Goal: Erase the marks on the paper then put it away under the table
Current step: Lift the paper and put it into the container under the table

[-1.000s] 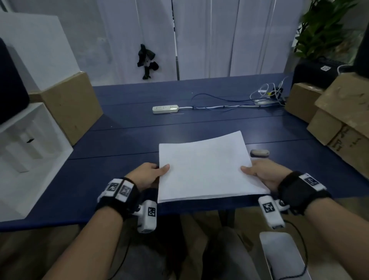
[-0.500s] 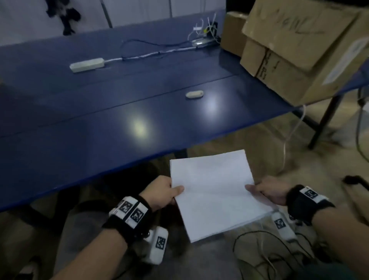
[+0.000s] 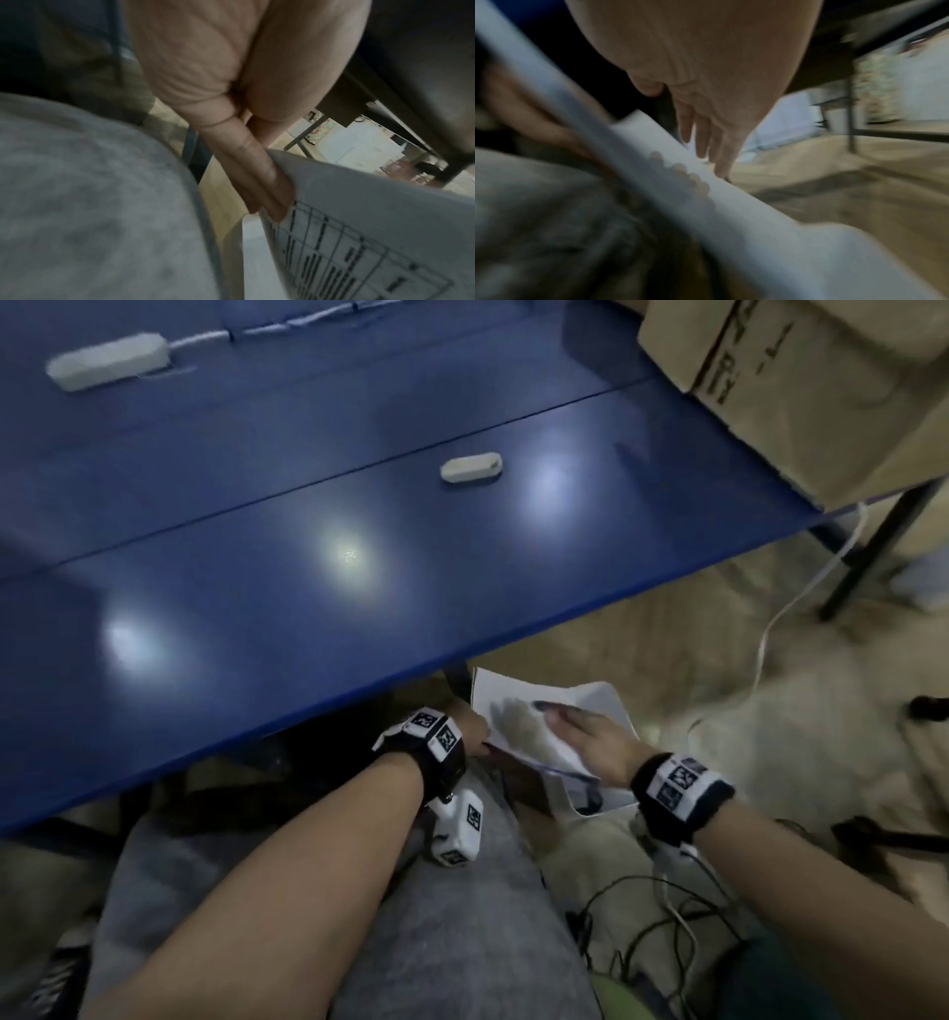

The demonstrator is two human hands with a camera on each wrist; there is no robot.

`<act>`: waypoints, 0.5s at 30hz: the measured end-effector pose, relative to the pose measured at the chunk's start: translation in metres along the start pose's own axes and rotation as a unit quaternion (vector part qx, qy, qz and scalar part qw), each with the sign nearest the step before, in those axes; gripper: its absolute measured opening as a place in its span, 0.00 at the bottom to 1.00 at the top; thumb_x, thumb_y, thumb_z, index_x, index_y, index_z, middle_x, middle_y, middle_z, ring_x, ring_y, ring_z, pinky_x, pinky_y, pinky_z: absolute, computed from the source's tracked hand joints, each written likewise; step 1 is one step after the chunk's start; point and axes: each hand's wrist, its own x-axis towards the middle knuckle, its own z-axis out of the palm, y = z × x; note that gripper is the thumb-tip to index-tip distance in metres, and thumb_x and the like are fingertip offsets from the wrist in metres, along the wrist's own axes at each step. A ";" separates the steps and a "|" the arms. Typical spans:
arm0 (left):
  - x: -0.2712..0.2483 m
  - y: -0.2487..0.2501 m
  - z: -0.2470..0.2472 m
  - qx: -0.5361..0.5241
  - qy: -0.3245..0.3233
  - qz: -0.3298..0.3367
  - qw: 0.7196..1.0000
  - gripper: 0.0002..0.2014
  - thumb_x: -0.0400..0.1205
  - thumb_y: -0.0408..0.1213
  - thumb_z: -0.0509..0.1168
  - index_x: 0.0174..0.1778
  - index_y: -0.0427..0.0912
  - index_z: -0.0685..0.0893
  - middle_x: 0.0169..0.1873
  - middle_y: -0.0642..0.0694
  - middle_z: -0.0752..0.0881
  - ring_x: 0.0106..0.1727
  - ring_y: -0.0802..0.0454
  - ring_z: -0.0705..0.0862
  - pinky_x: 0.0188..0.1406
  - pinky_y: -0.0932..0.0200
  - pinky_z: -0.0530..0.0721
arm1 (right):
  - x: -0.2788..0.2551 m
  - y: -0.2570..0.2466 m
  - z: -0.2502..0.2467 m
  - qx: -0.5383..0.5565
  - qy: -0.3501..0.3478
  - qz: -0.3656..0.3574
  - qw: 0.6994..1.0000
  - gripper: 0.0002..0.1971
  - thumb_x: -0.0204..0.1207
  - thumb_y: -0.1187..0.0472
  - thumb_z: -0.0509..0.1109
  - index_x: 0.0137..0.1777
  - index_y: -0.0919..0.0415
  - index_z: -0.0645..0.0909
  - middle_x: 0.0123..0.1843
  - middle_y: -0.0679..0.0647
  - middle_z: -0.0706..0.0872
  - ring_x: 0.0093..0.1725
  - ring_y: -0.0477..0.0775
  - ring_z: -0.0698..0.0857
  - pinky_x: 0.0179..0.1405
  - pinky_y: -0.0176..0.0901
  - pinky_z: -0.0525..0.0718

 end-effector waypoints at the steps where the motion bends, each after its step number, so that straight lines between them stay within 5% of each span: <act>1: 0.006 -0.005 0.000 -0.017 0.005 -0.043 0.999 0.22 0.89 0.48 0.57 0.64 0.32 0.83 0.63 0.36 0.85 0.61 0.39 0.85 0.57 0.54 0.82 | -0.008 -0.016 0.013 0.066 -0.056 -0.033 0.996 0.28 0.86 0.38 0.54 0.83 0.47 0.68 0.80 0.35 0.69 0.80 0.40 0.68 0.74 0.31 0.60; 3: 0.015 -0.011 0.003 0.190 -0.011 0.020 0.981 0.18 0.86 0.47 0.62 0.57 0.35 0.86 0.60 0.37 0.87 0.54 0.40 0.86 0.52 0.56 0.84 | -0.009 -0.013 0.037 0.118 -0.138 -0.071 0.981 0.38 0.77 0.25 0.51 0.86 0.37 0.60 0.84 0.30 0.63 0.82 0.32 0.62 0.80 0.33 0.60; 6: 0.009 -0.007 0.003 0.181 -0.055 -0.011 0.982 0.21 0.88 0.47 0.57 0.61 0.32 0.83 0.59 0.35 0.86 0.58 0.36 0.85 0.53 0.52 0.81 | 0.005 0.030 0.044 0.050 -0.168 -0.032 0.984 0.36 0.76 0.25 0.41 0.85 0.31 0.50 0.85 0.24 0.51 0.84 0.28 0.47 0.84 0.36 0.46; 9: 0.006 -0.010 0.001 0.180 -0.049 0.009 0.982 0.20 0.90 0.43 0.55 0.67 0.33 0.81 0.62 0.34 0.84 0.62 0.36 0.84 0.57 0.50 0.80 | 0.020 0.078 0.029 0.014 -0.154 0.156 0.976 0.36 0.85 0.33 0.43 0.88 0.50 0.55 0.89 0.47 0.57 0.88 0.50 0.56 0.86 0.47 0.51; 10: 0.003 -0.009 -0.001 0.139 -0.065 -0.036 0.987 0.19 0.89 0.43 0.55 0.65 0.34 0.82 0.60 0.35 0.85 0.60 0.37 0.85 0.56 0.50 0.81 | 0.026 0.095 0.023 -0.025 -0.132 0.211 0.968 0.34 0.87 0.36 0.44 0.87 0.53 0.56 0.87 0.55 0.63 0.85 0.60 0.63 0.85 0.51 0.57; 11: 0.010 -0.012 0.002 0.156 -0.072 -0.014 0.985 0.18 0.88 0.44 0.57 0.62 0.35 0.83 0.57 0.36 0.86 0.57 0.37 0.86 0.54 0.50 0.83 | 0.031 0.103 0.019 -0.045 -0.104 0.256 0.960 0.31 0.88 0.39 0.45 0.87 0.52 0.54 0.85 0.61 0.67 0.82 0.66 0.68 0.83 0.55 0.62; 13: 0.015 -0.015 0.005 0.189 -0.073 -0.007 0.979 0.19 0.84 0.49 0.61 0.53 0.34 0.84 0.50 0.37 0.88 0.48 0.38 0.88 0.47 0.51 0.85 | 0.041 0.086 0.009 -0.093 -0.024 0.215 0.972 0.27 0.91 0.48 0.46 0.88 0.51 0.46 0.85 0.64 0.63 0.82 0.68 0.67 0.82 0.58 0.65; 15: 0.021 -0.011 0.006 0.188 -0.065 0.014 0.980 0.21 0.85 0.51 0.61 0.53 0.33 0.85 0.49 0.36 0.88 0.43 0.40 0.85 0.45 0.55 0.82 | 0.037 0.046 0.011 0.011 0.004 0.111 0.994 0.27 0.92 0.48 0.48 0.88 0.54 0.54 0.87 0.51 0.62 0.84 0.56 0.64 0.83 0.44 0.62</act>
